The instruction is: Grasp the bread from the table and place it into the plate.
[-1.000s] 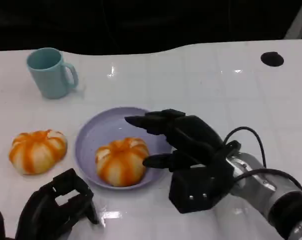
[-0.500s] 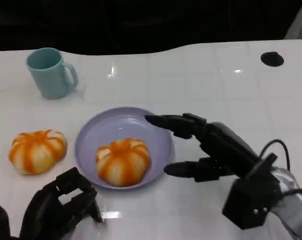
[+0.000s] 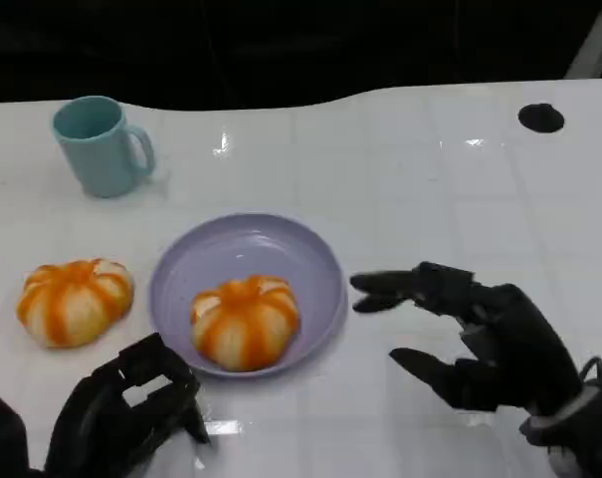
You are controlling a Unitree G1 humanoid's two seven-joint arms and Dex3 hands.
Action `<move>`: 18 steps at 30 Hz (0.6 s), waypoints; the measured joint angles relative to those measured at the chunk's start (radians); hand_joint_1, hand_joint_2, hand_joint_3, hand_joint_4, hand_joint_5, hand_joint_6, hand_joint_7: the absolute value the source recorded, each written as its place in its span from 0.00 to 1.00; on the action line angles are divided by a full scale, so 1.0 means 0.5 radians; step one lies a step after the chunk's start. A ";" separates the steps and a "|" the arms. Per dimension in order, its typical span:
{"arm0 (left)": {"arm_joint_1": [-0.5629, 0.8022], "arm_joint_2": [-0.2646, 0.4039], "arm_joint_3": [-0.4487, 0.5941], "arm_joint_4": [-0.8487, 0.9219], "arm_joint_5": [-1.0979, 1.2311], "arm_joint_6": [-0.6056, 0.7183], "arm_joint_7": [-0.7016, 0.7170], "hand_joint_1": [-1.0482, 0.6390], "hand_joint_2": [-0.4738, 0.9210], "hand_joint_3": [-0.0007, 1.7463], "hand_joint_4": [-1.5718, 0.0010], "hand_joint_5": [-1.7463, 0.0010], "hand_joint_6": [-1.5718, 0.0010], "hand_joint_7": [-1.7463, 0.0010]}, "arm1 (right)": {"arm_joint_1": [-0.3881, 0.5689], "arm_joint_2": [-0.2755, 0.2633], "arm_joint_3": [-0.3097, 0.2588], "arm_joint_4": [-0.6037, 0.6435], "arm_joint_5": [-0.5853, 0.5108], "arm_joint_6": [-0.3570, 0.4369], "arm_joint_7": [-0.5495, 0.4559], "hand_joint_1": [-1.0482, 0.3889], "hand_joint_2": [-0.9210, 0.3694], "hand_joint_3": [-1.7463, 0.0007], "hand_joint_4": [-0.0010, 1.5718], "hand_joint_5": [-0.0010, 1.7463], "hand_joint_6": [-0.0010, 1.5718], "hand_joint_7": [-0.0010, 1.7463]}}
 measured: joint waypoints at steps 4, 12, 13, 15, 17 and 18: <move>0.000 -0.001 -0.001 -0.001 0.000 0.004 0.000 0.32 1.00 0.12 0.52 0.03 0.57 0.17 | 0.109 0.030 -0.058 -0.065 0.130 0.038 0.097 0.51 0.36 0.32 0.45 0.92 0.49 0.73; 0.003 -0.005 -0.007 -0.013 0.000 0.021 0.000 0.32 1.00 0.11 0.52 0.02 0.56 0.17 | 0.377 0.049 -0.148 -0.218 0.341 0.160 0.282 0.51 0.29 0.40 0.42 1.00 0.43 0.83; 0.004 -0.007 -0.008 -0.014 0.000 0.022 0.001 0.32 1.00 0.11 0.52 0.02 0.56 0.17 | 0.408 0.050 -0.154 -0.244 0.369 0.173 0.305 0.50 0.25 0.46 0.42 1.00 0.44 0.82; 0.005 -0.007 -0.010 -0.017 0.000 0.027 0.001 0.31 1.00 0.10 0.52 0.02 0.56 0.17 | 0.470 0.052 -0.161 -0.303 0.415 0.219 0.347 0.50 0.21 0.52 0.41 1.00 0.43 0.81; 0.006 -0.008 -0.012 -0.021 0.000 0.032 0.003 0.31 1.00 0.10 0.52 0.02 0.56 0.17 | 0.532 0.053 -0.168 -0.361 0.456 0.288 0.373 0.49 0.19 0.53 0.40 1.00 0.43 0.81; 0.007 -0.008 -0.013 -0.024 0.000 0.037 0.003 0.31 1.00 0.10 0.52 0.02 0.56 0.17 | 0.563 0.053 -0.176 -0.384 0.463 0.323 0.383 0.49 0.19 0.53 0.40 1.00 0.43 0.81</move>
